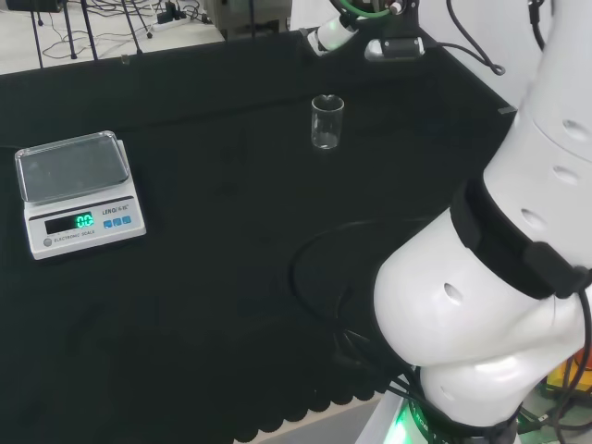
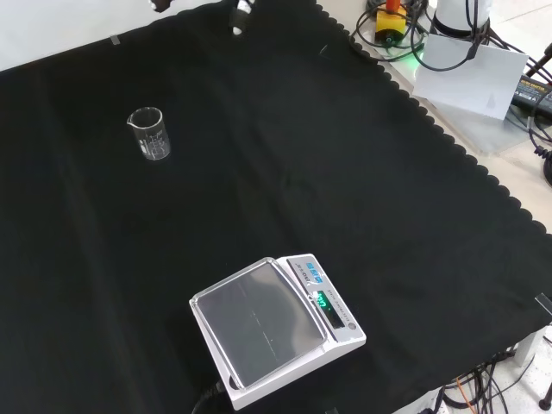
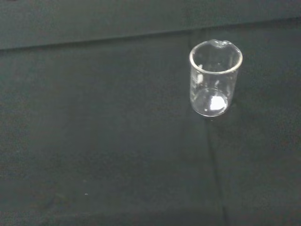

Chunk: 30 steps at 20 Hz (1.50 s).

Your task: Pick up the beaker.

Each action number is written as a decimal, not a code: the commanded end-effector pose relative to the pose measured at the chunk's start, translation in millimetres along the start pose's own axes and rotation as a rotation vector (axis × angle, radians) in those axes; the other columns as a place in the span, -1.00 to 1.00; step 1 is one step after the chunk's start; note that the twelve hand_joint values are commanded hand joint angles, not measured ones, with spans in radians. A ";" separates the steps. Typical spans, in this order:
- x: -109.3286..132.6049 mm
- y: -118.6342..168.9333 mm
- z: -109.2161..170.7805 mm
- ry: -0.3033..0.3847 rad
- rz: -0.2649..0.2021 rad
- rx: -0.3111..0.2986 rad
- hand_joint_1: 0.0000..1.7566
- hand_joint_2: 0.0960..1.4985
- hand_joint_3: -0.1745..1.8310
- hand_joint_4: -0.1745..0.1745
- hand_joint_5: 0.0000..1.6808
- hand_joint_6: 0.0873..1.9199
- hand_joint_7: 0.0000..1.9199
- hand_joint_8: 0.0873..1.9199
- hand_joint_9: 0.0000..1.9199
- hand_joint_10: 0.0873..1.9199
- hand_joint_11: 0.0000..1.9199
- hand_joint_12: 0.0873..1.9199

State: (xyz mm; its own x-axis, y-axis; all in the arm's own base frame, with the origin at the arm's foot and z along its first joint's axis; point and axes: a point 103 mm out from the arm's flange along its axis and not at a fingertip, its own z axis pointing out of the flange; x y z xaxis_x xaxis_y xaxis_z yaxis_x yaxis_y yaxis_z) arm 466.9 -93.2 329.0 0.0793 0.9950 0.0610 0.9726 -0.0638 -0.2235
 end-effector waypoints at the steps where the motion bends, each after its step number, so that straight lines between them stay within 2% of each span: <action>1: -44.0 54.9 18.3 0.052 -0.013 -0.042 -0.40 0.05 -0.85 0.42 -1.00 -1.00 -0.94 -0.92 -1.00 -0.27 -1.00 0.13; 6: -59.5 81.7 38.2 0.055 -0.001 -0.016 -0.38 0.05 -0.84 0.42 -1.00 -1.00 -1.00 -0.80 -1.00 -0.34 -1.00 0.11; 17: -78.1 139.3 82.6 0.075 0.002 0.023 -0.37 0.05 -0.84 0.43 -1.00 -1.00 -1.00 -0.81 -1.00 -0.37 -1.00 0.10; 24: -85.9 153.3 98.3 0.097 0.002 0.033 -0.37 0.05 -0.84 0.43 -1.00 -1.00 -1.00 -0.82 -1.00 -0.37 -1.00 0.10; 26: -85.0 156.0 104.2 0.099 0.000 0.040 -0.37 0.05 -0.84 0.43 -1.00 -1.00 -1.00 -0.82 -1.00 -0.37 -1.00 0.10; 29: -97.7 152.5 108.9 0.124 -0.002 0.063 -0.37 0.05 -0.84 0.43 -1.00 -1.00 -1.00 -0.83 -1.00 -0.37 -1.00 0.10; 30: -93.9 155.6 112.6 0.114 0.000 0.070 -0.37 0.05 -0.84 0.43 -1.00 -1.00 -1.00 -0.83 -1.00 -0.37 -1.00 0.10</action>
State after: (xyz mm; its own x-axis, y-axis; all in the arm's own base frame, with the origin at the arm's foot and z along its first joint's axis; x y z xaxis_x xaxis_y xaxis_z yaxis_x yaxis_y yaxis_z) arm 585.8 -183.7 189.2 0.1072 0.9830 0.1490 0.9607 -0.0638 -0.2703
